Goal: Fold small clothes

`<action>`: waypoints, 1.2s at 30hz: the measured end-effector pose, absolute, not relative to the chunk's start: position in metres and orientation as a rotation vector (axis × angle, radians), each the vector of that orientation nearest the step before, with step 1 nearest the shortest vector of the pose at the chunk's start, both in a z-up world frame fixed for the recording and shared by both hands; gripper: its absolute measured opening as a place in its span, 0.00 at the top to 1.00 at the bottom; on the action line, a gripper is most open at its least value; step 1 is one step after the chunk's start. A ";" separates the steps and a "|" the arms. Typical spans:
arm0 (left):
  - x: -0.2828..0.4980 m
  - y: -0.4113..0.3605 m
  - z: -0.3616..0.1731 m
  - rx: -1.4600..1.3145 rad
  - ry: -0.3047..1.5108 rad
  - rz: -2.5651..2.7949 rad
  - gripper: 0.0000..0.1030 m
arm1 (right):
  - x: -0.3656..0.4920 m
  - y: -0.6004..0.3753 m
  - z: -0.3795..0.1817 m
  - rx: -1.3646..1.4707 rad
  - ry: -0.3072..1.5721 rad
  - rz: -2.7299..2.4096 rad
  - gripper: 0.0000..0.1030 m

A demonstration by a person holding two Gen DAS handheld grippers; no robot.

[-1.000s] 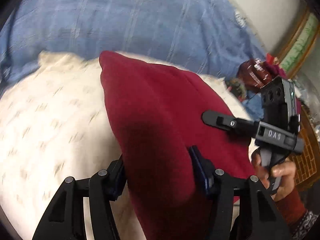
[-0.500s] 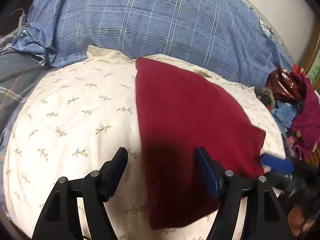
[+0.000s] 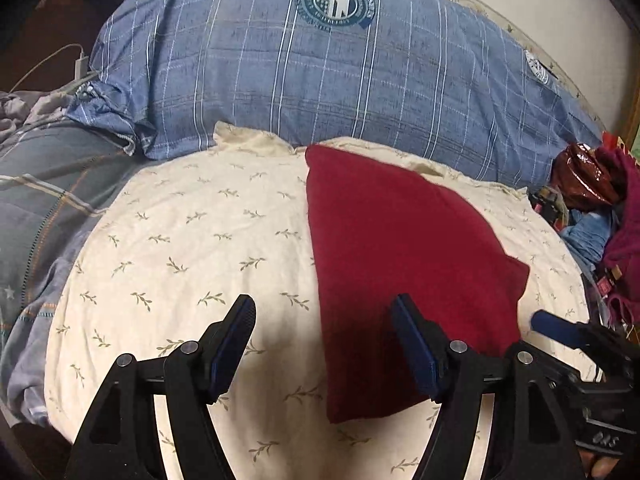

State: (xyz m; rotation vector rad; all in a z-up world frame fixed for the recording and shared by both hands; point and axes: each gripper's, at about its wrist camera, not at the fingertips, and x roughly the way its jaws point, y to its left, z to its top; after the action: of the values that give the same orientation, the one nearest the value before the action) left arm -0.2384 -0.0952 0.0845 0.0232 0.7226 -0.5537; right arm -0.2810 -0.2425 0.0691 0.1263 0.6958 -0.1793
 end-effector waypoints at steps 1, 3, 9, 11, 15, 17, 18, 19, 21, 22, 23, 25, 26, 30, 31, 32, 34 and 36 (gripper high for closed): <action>-0.242 -0.095 0.088 0.027 0.708 -0.552 0.32 | -0.283 -0.241 0.071 0.117 0.690 -0.187 0.33; -0.250 -0.093 0.093 0.035 0.683 -0.547 0.32 | -0.285 -0.240 0.076 0.109 0.683 -0.210 0.30; -0.254 -0.088 0.101 0.026 0.685 -0.557 0.32 | -0.284 -0.243 0.088 0.125 0.655 -0.276 0.21; -0.258 -0.087 0.104 0.035 0.673 -0.554 0.32 | -0.281 -0.243 0.090 0.117 0.655 -0.296 0.21; -0.261 -0.086 0.108 0.053 0.667 -0.552 0.32 | -0.276 -0.243 0.089 0.126 0.666 -0.313 0.19; -0.261 -0.086 0.109 0.061 0.668 -0.552 0.32 | -0.274 -0.243 0.088 0.134 0.664 -0.311 0.19; -0.262 -0.086 0.109 0.064 0.667 -0.550 0.32 | -0.273 -0.244 0.087 0.138 0.665 -0.314 0.19; -0.261 -0.085 0.110 0.066 0.667 -0.549 0.32 | -0.272 -0.244 0.087 0.141 0.666 -0.315 0.18; -0.261 -0.085 0.111 0.067 0.665 -0.545 0.32 | -0.271 -0.245 0.085 0.153 0.668 -0.314 0.18; -0.260 -0.085 0.112 0.067 0.665 -0.543 0.32 | -0.270 -0.245 0.085 0.158 0.669 -0.314 0.18; -0.259 -0.085 0.111 0.065 0.666 -0.541 0.32 | -0.270 -0.244 0.084 0.162 0.671 -0.314 0.18; -0.257 -0.086 0.111 0.061 0.668 -0.541 0.32 | -0.268 -0.244 0.084 0.161 0.672 -0.314 0.18; -0.256 -0.086 0.111 0.062 0.669 -0.541 0.32 | -0.267 -0.244 0.085 0.159 0.671 -0.314 0.18; -0.252 -0.089 0.108 0.071 0.679 -0.538 0.32 | -0.264 -0.244 0.085 0.164 0.668 -0.310 0.18; -0.251 -0.090 0.107 0.075 0.681 -0.536 0.32 | -0.263 -0.244 0.085 0.167 0.668 -0.310 0.18; -0.250 -0.091 0.107 0.078 0.682 -0.535 0.33 | -0.262 -0.244 0.085 0.170 0.669 -0.310 0.18; -0.248 -0.093 0.106 0.084 0.683 -0.529 0.33 | -0.260 -0.244 0.084 0.176 0.673 -0.309 0.18; -0.246 -0.094 0.106 0.089 0.684 -0.520 0.33 | -0.258 -0.245 0.082 0.179 0.680 -0.307 0.18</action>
State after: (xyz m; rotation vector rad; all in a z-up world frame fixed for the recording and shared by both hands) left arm -0.2461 -0.0942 0.1056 0.0888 0.6838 -0.5201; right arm -0.2580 -0.2447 0.0821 0.1792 0.6802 -0.3069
